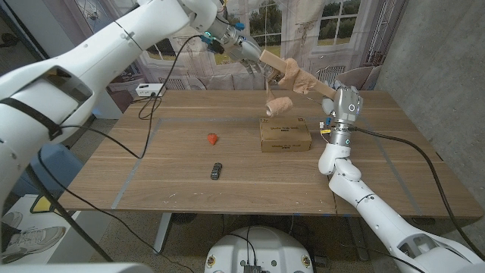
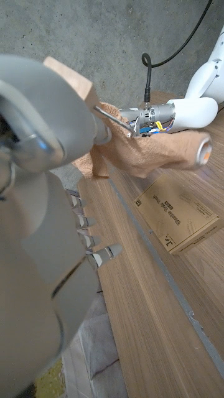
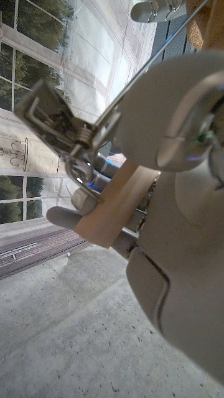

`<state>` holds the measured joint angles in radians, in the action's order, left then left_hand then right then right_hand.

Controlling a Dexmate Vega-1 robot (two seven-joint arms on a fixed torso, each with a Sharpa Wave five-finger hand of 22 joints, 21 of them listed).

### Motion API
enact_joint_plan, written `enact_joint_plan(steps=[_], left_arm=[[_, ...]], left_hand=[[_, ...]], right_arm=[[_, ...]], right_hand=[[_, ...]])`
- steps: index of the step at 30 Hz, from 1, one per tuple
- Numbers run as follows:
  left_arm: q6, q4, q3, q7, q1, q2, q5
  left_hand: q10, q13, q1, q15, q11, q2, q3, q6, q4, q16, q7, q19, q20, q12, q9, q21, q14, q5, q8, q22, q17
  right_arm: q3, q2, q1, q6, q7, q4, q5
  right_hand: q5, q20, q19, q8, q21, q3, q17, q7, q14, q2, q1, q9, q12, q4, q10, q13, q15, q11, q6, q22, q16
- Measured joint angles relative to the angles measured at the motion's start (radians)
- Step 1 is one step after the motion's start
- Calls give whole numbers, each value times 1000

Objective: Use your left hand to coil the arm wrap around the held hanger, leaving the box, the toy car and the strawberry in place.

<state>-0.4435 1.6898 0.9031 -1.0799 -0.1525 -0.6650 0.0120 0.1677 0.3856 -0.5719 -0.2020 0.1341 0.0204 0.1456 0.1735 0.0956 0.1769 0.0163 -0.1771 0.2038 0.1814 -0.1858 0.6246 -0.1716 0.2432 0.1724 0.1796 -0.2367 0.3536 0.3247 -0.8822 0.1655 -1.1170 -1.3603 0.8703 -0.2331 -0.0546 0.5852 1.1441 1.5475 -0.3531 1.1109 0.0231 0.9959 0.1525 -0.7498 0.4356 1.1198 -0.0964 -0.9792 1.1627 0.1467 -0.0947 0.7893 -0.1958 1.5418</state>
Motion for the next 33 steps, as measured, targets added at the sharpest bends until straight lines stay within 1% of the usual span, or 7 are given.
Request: enact_joint_plan(steps=[15, 25, 26, 27, 28, 30, 33], left_arm=[[0, 76, -117, 132, 115, -67, 159], [29, 196, -256, 194, 258, -142, 192], [72, 209, -272, 332, 274, -149, 246], [72, 226, -289, 332, 292, -156, 246], [80, 248, -311, 368, 315, -164, 255], [90, 280, -344, 405, 355, -174, 263], [112, 329, -398, 509, 426, -188, 271]], left_hand=[[4, -44, 106, 0, -10, 1, -61, 0, 41, 0, 57, 0, 0, 4, 0, -105, 0, -3, 0, 9, 14], [3, -66, 167, 1, -36, 1, -90, -2, 53, 6, 84, 0, 0, 15, 0, -159, -1, 7, 15, 9, 19], [4, -69, 173, 4, -41, 7, -93, -1, 56, 10, 92, 0, 0, 15, 2, -163, -4, 7, 17, 9, 19], [5, -71, 182, 8, -46, 6, -97, -2, 57, 16, 98, 0, 0, 19, 4, -164, -7, 6, 20, 9, 18], [3, -74, 187, 16, -51, 4, -100, -4, 57, 16, 101, 0, 0, 24, 5, -164, -4, 6, 23, 9, 18], [5, -79, 201, 20, -56, 17, -104, 0, 62, 22, 107, 0, 0, 30, 5, -164, -1, 6, 29, 9, 22], [5, -87, 210, 28, -63, 26, -108, 0, 60, 29, 122, 0, 0, 36, 5, -169, -1, 6, 32, 9, 23]], right_arm=[[121, 76, 39, 54, 2, -12, -67], [121, 76, 39, 101, 8, -12, -143], [121, 76, 39, 105, 8, -12, -150], [121, 76, 39, 112, 9, -12, -157], [225, 142, 79, 118, 11, -23, -163], [236, 148, 83, 125, 12, -23, -175], [259, 159, 92, 131, 13, -23, -187]], right_hand=[[0, 0, 0, 0, 0, 0, -276, 0, 0, 1, 1, 0, 0, 0, 0, -4, 0, 0, 0, 0, 0], [0, -4, -4, 0, 0, 0, -453, 0, -1, 1, 1, -4, 0, 0, 0, -5, -1, 0, 0, 0, 0], [-2, -4, -4, 0, 0, 0, -454, 0, -1, 1, 1, -3, 0, 0, 0, -4, -1, 0, 0, 0, 0], [-4, -4, -4, 0, 0, 0, -448, 0, 3, 1, 1, -2, 0, 0, 0, -4, 2, 0, 0, 0, 12], [-4, -4, -4, 0, 0, 0, -287, 0, 11, 1, 1, -2, 0, 0, 0, -5, 11, 0, 0, 0, 35], [-4, -4, -4, 0, 0, 0, 13, 0, 7, 1, 1, -4, 0, 0, 0, -6, 13, 0, 0, 0, 29], [-4, -4, -4, 0, 0, 0, 125, 0, 4, 1, 1, -2, 0, 0, 0, -6, 11, 0, 0, 0, 26]])
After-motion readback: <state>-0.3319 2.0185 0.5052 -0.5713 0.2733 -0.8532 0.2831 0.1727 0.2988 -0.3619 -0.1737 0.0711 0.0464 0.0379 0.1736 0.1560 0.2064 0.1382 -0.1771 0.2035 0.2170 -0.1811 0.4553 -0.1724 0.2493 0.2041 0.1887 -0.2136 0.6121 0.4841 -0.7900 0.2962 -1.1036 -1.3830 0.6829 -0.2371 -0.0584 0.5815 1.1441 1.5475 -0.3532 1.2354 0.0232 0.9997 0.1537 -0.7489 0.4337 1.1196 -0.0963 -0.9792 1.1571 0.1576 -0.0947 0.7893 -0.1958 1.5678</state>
